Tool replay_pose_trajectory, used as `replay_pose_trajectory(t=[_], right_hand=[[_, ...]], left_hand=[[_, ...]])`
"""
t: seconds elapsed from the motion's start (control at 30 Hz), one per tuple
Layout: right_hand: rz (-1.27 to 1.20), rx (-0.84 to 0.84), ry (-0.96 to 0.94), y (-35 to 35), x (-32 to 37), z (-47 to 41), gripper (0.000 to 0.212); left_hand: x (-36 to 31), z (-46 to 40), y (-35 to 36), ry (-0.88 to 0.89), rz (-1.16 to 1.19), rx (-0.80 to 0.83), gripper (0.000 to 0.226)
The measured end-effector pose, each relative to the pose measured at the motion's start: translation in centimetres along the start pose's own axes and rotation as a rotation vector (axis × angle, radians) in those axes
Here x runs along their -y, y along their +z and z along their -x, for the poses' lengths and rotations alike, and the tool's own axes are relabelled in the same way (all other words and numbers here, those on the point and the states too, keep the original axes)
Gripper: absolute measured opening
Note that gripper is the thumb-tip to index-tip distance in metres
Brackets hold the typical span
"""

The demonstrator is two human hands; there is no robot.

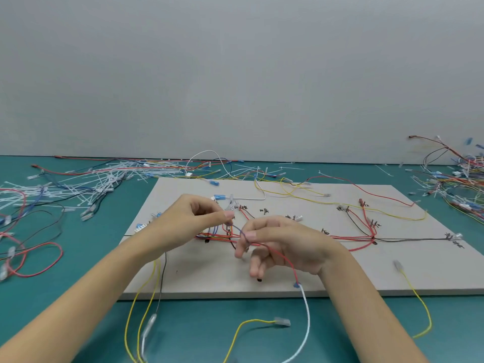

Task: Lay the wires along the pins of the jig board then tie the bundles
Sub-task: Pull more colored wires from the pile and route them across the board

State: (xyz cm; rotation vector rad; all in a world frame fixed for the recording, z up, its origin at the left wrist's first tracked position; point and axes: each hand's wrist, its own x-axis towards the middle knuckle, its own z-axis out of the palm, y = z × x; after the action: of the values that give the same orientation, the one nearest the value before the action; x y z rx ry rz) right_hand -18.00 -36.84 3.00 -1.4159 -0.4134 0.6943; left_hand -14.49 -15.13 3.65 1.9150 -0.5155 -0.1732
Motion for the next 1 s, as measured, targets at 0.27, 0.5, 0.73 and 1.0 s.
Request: replay_pose_trajectory(t=[0.27,0.5,0.73,1.0], right_hand=[[0.139,-0.07,0.101,-2.4,1.3,2.8,0.025],[0.119,-0.34,-0.019,-3.6,1.3,3.6,0.031],[-0.487,-0.533,-0.273,-4.7,1.4,3.6,0.022],[-0.752,-0.517,-0.361,-4.7,1.4,3.2,0.03]], left_hand=[[0.6,0.2,-0.2,-0.034,-0.028,0.228,0.028],[0.6,0.4,-0.5,-0.034,-0.054,0.28,0.025],[1.0,0.3,-1.1,-0.013,-0.198,0.29,0.016],[1.8,0.3,-1.0,-0.046,-0.428,0.224,0.051]])
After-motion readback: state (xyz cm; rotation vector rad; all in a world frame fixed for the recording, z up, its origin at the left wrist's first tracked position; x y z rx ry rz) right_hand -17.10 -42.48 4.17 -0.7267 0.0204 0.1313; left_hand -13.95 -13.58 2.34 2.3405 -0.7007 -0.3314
